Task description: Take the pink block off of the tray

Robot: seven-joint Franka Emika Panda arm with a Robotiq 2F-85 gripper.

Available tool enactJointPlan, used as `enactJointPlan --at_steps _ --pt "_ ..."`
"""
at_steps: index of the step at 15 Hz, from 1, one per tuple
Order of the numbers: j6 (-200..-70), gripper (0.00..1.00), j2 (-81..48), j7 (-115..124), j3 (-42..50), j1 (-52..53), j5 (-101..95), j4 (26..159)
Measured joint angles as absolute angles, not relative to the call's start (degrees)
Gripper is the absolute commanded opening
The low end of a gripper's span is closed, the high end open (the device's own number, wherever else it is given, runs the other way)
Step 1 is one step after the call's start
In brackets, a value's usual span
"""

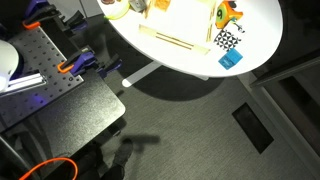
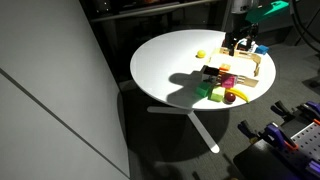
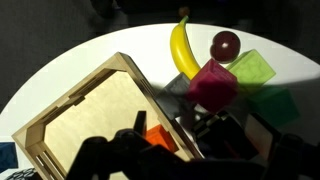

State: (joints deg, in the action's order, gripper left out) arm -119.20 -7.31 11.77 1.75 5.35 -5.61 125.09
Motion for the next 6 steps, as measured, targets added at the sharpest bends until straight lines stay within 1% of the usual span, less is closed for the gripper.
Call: enactJointPlan --at_steps 6 --pt "-115.13 1.0 -5.92 4.2 1.66 3.51 -5.11 125.17"
